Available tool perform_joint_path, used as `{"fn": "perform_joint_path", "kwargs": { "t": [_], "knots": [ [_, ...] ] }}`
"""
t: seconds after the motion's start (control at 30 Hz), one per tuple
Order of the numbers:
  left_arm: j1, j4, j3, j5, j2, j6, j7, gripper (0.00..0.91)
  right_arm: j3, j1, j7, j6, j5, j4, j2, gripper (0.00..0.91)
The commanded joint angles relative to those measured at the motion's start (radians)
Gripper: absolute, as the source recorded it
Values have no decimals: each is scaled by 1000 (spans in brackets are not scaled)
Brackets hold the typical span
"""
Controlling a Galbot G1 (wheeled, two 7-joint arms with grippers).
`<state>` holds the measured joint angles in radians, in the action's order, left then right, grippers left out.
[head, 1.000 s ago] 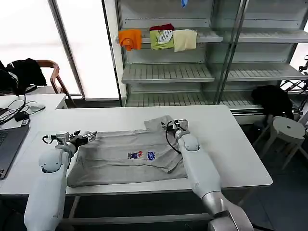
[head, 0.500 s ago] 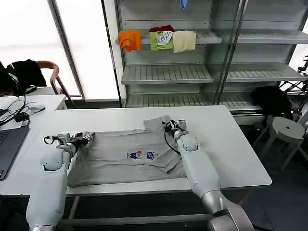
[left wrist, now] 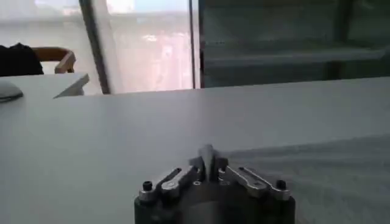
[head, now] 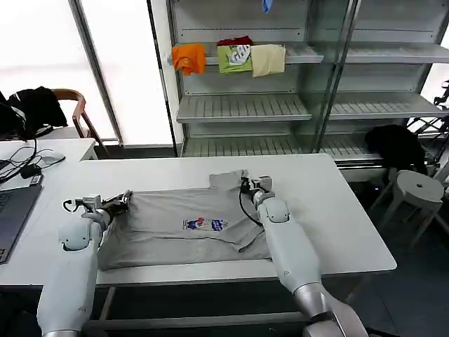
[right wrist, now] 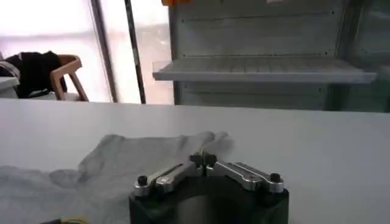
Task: Fold and organize the clothes.
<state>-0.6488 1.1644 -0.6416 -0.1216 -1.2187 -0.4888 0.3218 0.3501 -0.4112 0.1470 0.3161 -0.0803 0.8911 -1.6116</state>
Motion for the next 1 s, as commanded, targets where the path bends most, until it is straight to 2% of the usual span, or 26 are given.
{"fn": "perform_joint_path", "kwargs": {
  "t": [0.03, 0.3, 0.63, 1.0],
  "knots": [
    [-23, 124, 1, -113, 8, 5, -9, 0, 11, -61, 3, 42, 24, 229, -46, 0],
    [-75, 220, -16, -182, 25, -9, -10, 10, -12, -165, 0, 110, 19, 424, -41, 0],
    [-188, 316, -47, -270, 58, -10, 5, 10, -40, -297, -28, 209, -9, 666, 34, 0],
    [-349, 400, -88, -389, 127, 39, 52, 10, -33, -446, -36, 244, -20, 859, 94, 0]
  ]
}}
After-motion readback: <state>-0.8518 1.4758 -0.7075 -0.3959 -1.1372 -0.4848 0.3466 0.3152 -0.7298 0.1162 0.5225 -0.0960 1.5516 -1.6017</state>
